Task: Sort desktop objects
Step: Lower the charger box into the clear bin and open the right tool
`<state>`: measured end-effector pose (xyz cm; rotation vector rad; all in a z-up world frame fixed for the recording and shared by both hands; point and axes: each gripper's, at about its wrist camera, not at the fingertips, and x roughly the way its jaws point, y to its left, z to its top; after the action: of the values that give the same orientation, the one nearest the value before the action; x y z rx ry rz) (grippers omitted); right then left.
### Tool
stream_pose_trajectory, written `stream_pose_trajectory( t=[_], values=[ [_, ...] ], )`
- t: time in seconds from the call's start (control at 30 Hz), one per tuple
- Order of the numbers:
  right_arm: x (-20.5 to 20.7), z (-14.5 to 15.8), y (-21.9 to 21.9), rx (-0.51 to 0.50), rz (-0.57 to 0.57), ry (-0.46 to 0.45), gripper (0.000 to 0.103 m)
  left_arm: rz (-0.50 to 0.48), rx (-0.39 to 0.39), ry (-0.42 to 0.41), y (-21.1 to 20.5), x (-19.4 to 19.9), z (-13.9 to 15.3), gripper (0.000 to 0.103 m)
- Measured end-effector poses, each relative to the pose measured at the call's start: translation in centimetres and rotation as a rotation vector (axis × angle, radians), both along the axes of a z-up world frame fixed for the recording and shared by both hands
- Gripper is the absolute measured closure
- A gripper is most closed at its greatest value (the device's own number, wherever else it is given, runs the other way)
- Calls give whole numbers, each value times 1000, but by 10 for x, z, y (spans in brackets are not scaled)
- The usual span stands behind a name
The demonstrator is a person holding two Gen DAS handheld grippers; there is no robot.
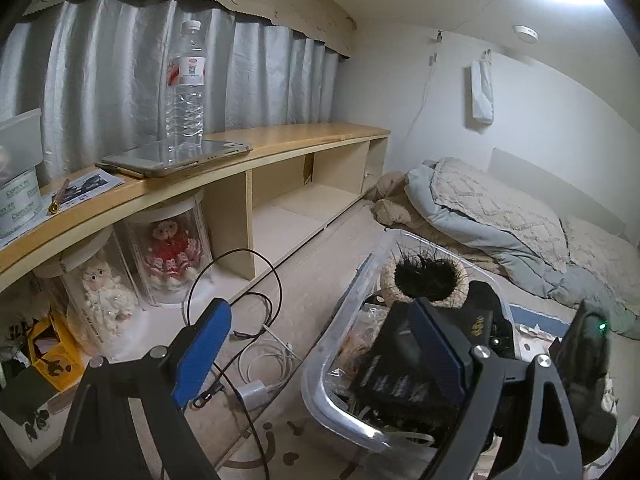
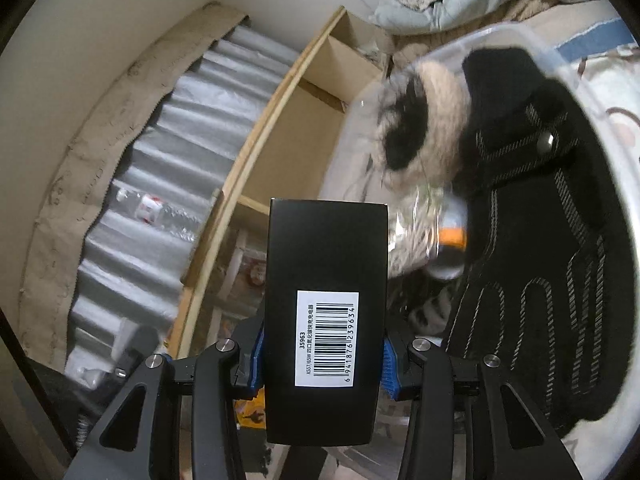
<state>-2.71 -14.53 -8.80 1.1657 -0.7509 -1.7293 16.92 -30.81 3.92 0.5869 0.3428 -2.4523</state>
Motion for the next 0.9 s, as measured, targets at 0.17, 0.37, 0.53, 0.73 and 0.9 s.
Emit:
stream_pose_trajectory(
  t=[0.17, 0.37, 0.53, 0.73, 0.9],
  values=[
    [12, -9, -19, 90, 69, 68, 58, -12, 17, 2, -3, 4, -3, 12],
    [13, -12, -21, 132, 96, 110, 53, -16, 20, -10, -3, 3, -7, 12],
    [19, 4, -10, 224, 106, 230, 17, -29, 24, -13, -1, 2, -7, 12],
    [9, 24, 19, 273, 29, 268, 17, -35, 16, -12, 3, 3, -6, 12],
    [9, 31, 28, 320, 49, 319, 37, -47, 16, -13, 6, 0, -6, 12]
  ],
)
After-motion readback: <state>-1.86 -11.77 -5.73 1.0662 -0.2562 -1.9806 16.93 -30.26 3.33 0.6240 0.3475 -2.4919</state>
